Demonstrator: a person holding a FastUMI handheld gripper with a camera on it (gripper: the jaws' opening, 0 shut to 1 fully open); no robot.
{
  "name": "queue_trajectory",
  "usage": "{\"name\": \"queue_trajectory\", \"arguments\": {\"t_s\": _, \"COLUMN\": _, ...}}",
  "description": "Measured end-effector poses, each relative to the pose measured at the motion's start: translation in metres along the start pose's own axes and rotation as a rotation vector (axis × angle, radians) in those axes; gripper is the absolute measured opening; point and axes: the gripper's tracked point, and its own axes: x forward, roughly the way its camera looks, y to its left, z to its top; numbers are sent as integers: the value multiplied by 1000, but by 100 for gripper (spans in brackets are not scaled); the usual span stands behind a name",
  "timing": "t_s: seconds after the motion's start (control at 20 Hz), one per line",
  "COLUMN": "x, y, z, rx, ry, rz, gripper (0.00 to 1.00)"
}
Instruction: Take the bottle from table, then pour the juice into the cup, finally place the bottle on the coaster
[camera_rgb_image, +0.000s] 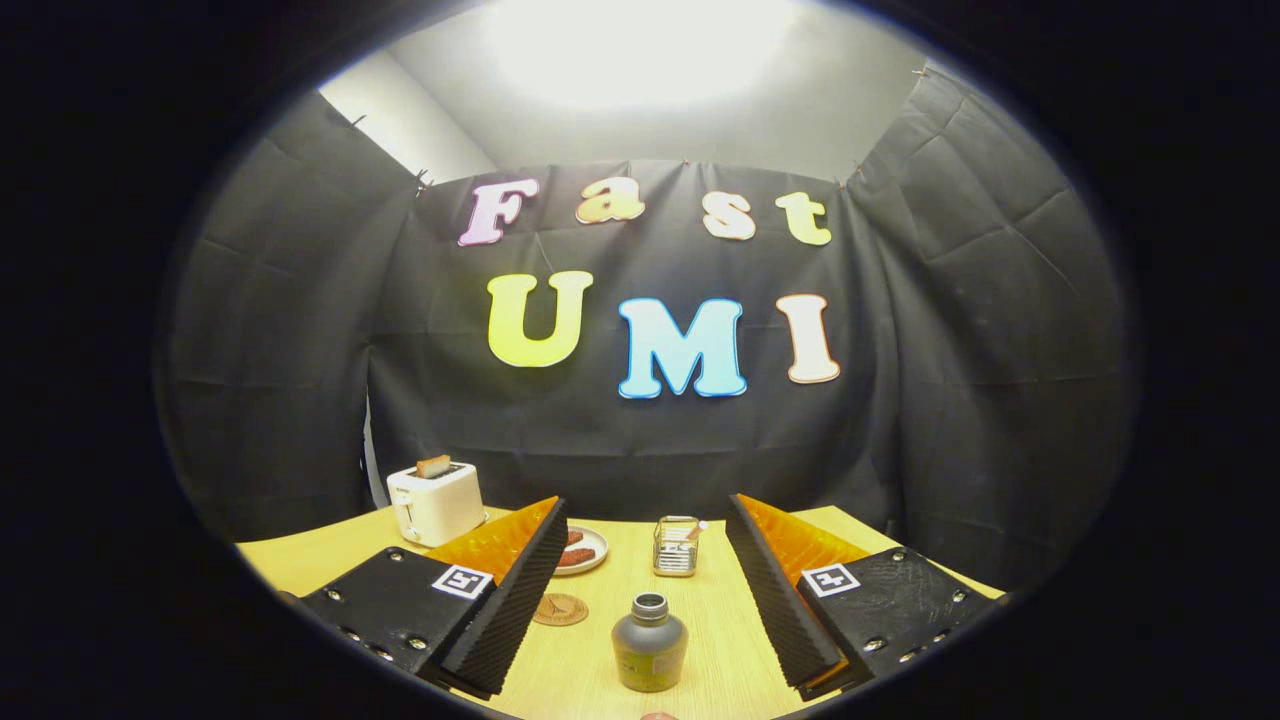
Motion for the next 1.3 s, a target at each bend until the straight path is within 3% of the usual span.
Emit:
{"name": "queue_trajectory", "arguments": {"t_s": 0.6, "x": 29, "y": -1, "z": -75, "rx": 34, "ry": 107, "rz": 75, "gripper": 97}}
{"name": "queue_trajectory", "arguments": {"t_s": 1.3, "x": 32, "y": 1, "z": -175, "rx": 24, "ry": 310, "rz": 126, "gripper": 97}}
